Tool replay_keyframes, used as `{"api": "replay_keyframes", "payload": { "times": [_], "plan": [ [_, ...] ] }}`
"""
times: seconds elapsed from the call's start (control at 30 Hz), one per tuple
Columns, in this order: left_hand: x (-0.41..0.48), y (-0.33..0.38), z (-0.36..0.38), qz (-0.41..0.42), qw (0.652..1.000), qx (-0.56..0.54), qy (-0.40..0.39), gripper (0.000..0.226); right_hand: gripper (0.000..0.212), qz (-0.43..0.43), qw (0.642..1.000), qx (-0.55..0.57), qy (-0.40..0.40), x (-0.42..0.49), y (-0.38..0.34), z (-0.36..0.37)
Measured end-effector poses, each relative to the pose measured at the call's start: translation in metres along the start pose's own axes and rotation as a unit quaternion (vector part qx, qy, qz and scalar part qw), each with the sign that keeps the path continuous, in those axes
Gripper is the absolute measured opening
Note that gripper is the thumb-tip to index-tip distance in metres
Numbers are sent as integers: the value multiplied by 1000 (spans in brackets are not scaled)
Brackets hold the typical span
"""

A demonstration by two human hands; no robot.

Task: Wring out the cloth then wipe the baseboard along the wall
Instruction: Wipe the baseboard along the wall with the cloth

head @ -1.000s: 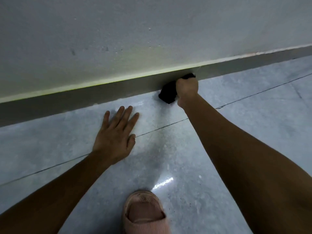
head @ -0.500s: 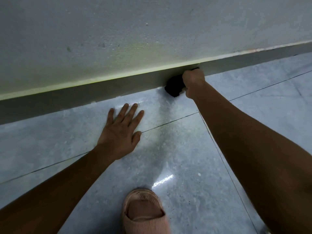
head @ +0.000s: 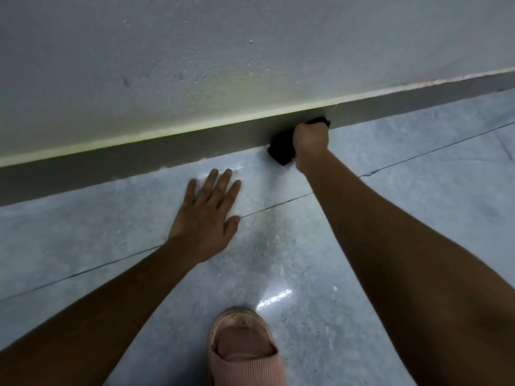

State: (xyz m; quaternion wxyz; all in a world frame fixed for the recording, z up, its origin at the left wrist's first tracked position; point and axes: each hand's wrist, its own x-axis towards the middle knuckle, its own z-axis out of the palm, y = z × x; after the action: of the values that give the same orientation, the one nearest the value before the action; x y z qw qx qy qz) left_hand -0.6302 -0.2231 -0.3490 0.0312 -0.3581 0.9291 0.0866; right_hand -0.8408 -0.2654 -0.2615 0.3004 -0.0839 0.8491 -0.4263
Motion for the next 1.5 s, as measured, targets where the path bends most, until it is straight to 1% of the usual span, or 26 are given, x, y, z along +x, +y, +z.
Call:
{"api": "replay_keyframes", "payload": {
  "times": [0.1,0.17,0.23,0.3,0.33,0.37,0.4,0.47,0.57,0.63,0.73,0.8,0.87,0.93,1.0,1.07,1.13,1.27,1.37,1.4,1.43,1.5],
  "plan": [
    [-11,1,4,-74,997,-20,11,77,33,-13,999,-9,-34,-26,8,20],
    [-20,-3,5,-96,995,-31,11,78,30,-21,998,-4,-51,-37,14,28],
    [-30,-10,5,-98,994,-42,17,75,29,-53,998,16,-22,-40,12,27],
    [-40,-19,5,-96,994,-49,26,73,35,-87,995,21,38,-31,8,18],
    [-45,-24,5,-94,994,-46,29,73,37,-91,994,31,54,-23,7,14],
    [-49,-27,5,-91,994,-43,30,73,39,-77,995,40,53,-20,4,9],
    [-52,-30,4,-91,995,-42,29,73,40,-61,996,50,44,-15,4,8],
    [-56,-34,3,-92,994,-47,28,74,41,-42,998,36,31,-19,5,9],
    [-58,-34,3,-93,994,-48,28,75,40,-47,999,-3,4,-37,15,23],
    [-58,-34,3,-92,994,-45,26,74,41,-43,998,-14,-32,-54,22,39],
    [-57,-34,3,-94,995,-37,27,73,42,-45,996,5,-71,-75,27,55],
    [-57,-34,4,-95,995,-36,25,73,40,-68,996,22,-47,-78,22,55],
    [-57,-34,4,-97,994,-36,23,74,39,-87,995,47,5,-67,14,45],
    [-56,-34,4,-97,994,-37,26,74,42,-65,994,83,20,-54,5,33],
    [-56,-33,4,-98,994,-39,26,74,44,-34,997,71,0,-49,3,28],
    [-57,-33,4,-101,994,-44,27,73,41,-32,999,20,-11,-52,6,31],
    [-57,-32,4,-102,993,-46,26,73,39,-33,999,-4,-24,-60,11,39],
    [-57,-32,3,-103,993,-44,26,73,34,-39,995,-16,-88,-80,24,54],
    [-57,-31,2,-103,993,-47,25,73,24,-47,988,-31,-141,-91,29,55],
    [-57,-31,2,-104,993,-47,27,74,26,-49,988,-32,-140,-90,27,53],
    [-58,-31,2,-104,993,-47,27,74,29,-49,991,-23,-121,-86,24,51],
    [-57,-32,2,-102,993,-46,25,74,35,-41,998,22,-52,-72,15,44]
  ]
}}
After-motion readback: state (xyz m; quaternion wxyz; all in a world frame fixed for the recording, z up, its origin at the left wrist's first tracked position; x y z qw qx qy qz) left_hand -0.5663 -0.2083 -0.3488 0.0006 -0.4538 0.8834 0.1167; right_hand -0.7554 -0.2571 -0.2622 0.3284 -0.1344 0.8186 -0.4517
